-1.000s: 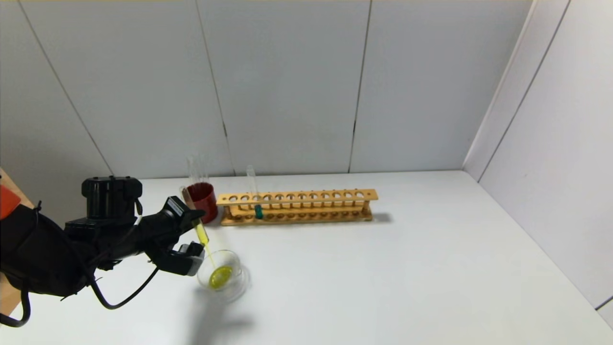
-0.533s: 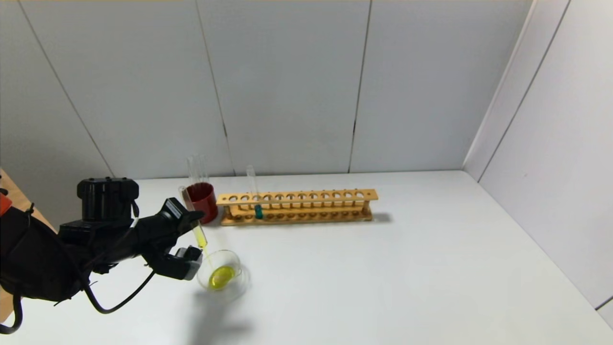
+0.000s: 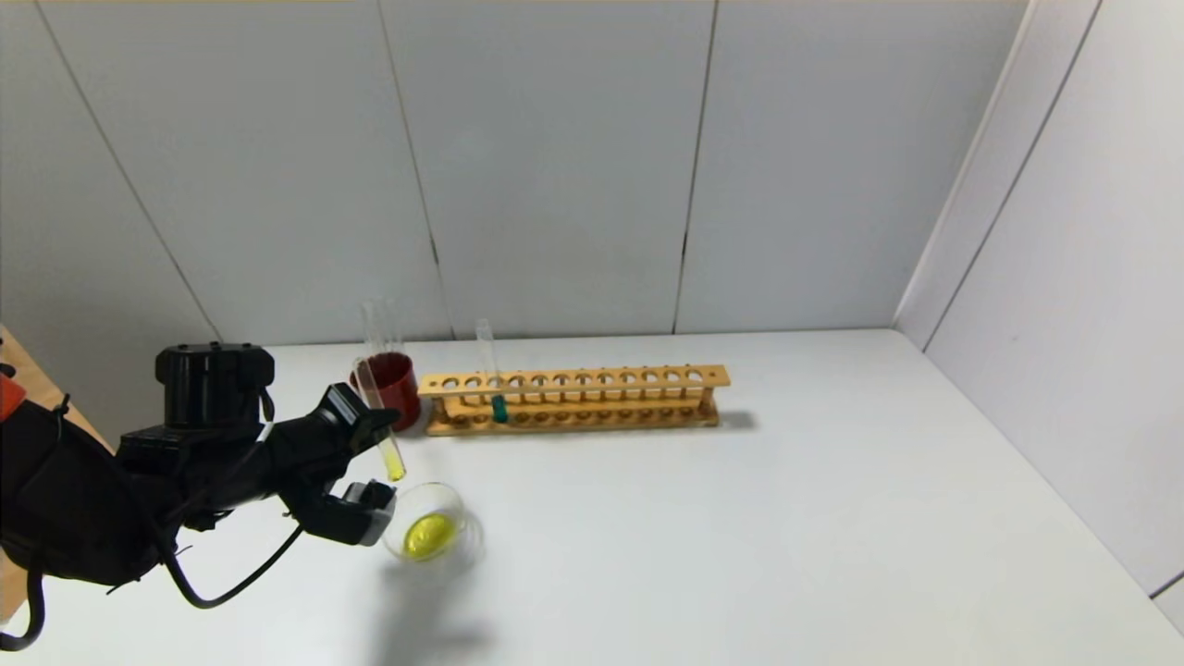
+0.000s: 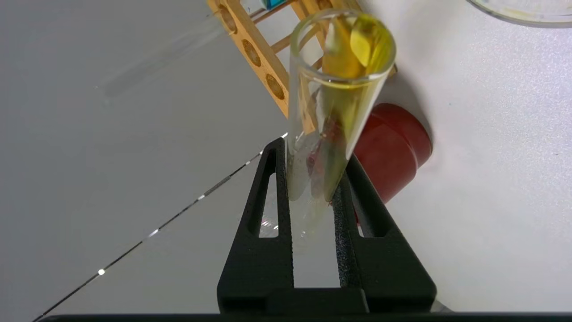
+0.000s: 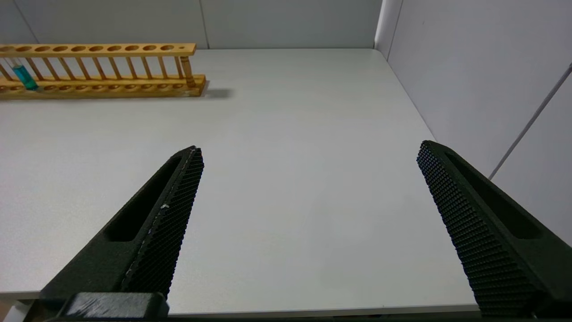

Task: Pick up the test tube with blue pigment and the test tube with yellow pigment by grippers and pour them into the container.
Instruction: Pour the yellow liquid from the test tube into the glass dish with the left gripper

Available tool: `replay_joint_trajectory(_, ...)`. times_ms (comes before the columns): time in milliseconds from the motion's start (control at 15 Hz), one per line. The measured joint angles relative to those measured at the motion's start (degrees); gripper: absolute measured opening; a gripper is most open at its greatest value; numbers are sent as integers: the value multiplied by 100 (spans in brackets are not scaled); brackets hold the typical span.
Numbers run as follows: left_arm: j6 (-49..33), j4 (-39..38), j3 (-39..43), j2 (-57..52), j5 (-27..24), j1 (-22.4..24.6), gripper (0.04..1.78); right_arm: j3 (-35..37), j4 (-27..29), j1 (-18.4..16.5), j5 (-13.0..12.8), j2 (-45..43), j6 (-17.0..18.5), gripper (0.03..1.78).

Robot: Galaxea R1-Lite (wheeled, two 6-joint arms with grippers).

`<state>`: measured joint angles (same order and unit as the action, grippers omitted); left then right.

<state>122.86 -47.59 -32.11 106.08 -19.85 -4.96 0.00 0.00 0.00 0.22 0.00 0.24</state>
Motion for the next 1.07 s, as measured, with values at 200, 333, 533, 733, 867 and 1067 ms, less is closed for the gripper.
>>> replay_joint_trajectory(200,252,-1,-11,-46,1,-13,31,0,0,0,2,0,-2,175)
replay_joint_trajectory(333,514,-1,-13,-101,-5,-13,31,0,0,0,2,0,0,175)
replay_joint_trajectory(533,652,2,-7,-169,-2,-22,31,0,0,0,2,0,-2,175)
replay_joint_trajectory(733,1067,0,-9,-265,-2,-38,31,0,0,0,2,0,-2,175)
replay_joint_trajectory(867,1319,5,4,-372,-2,-40,31,0,0,0,2,0,-2,175)
replay_joint_trajectory(1067,1417,-1,17,-499,15,-68,31,0,0,0,2,0,-2,175)
